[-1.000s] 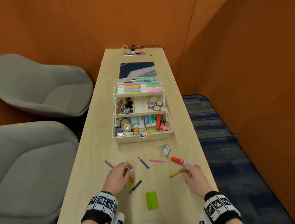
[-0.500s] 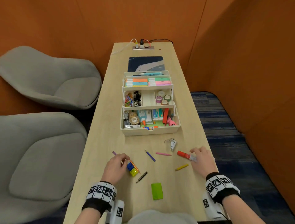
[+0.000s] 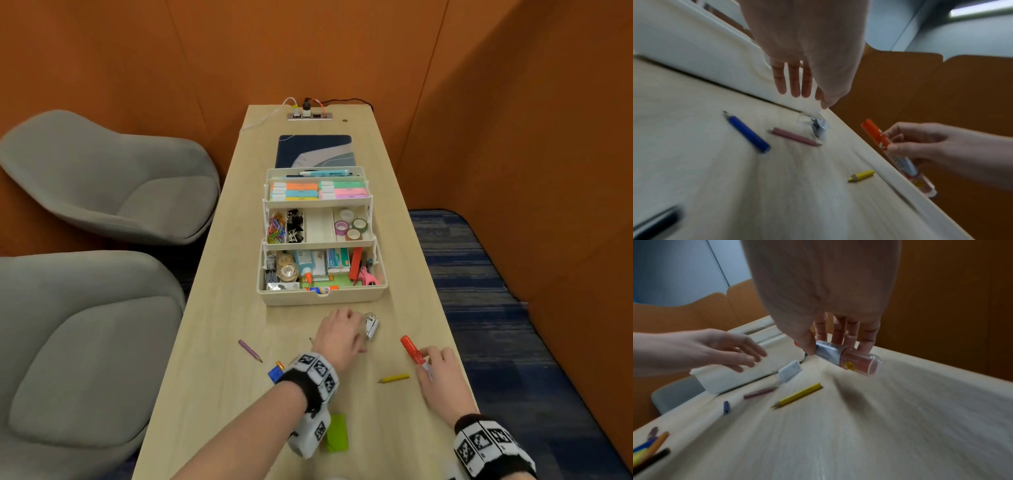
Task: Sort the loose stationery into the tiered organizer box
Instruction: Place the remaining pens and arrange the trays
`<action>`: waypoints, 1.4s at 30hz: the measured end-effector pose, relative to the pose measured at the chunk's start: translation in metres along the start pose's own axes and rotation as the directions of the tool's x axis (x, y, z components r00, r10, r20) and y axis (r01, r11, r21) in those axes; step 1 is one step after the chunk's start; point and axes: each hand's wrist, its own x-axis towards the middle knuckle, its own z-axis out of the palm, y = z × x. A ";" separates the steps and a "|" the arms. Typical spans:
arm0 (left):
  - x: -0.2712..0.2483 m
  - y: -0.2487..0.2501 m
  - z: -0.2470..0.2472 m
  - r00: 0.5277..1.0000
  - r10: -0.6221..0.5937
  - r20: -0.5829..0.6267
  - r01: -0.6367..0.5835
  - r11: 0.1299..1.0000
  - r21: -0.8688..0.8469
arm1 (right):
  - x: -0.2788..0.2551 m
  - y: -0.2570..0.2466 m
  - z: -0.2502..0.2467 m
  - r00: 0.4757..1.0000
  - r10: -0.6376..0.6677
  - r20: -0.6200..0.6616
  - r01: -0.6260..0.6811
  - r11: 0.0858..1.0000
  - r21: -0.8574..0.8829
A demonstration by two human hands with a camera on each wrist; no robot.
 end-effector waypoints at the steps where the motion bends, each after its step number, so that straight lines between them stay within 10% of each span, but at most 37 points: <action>1: 0.010 0.007 0.003 0.999 0.024 0.022 -0.025 0.999 0.034 | -0.003 0.001 -0.003 1.000 0.011 -0.013 -0.010 0.999 0.039; 11: 0.055 0.029 0.019 0.953 -0.023 0.301 -0.076 0.947 0.314 | -0.010 -0.009 -0.019 0.994 0.106 0.037 -0.110 0.983 0.148; 15: 0.045 0.018 0.006 0.942 0.025 0.335 -0.063 0.993 0.104 | -0.005 -0.018 -0.023 0.994 0.082 0.066 -0.092 0.980 0.176; 20: 0.027 -0.003 -0.045 0.999 0.035 0.017 -0.026 0.924 -0.381 | 0.003 -0.025 -0.024 0.994 0.070 0.085 -0.086 0.975 0.203; 25: 0.092 -0.040 -0.115 0.929 -0.021 -0.369 -0.073 0.968 -0.238 | 0.009 -0.030 -0.028 0.996 0.015 0.093 -0.036 0.973 0.228; 33: 0.160 -0.077 -0.124 0.981 -0.010 -0.192 0.039 0.988 0.148 | 0.023 -0.030 -0.031 0.998 0.005 0.069 -0.020 0.975 0.222; 42: 0.155 -0.083 -0.109 0.962 0.042 -0.271 0.036 0.961 0.276 | 0.035 -0.029 -0.022 0.995 -0.065 0.079 0.047 0.978 0.203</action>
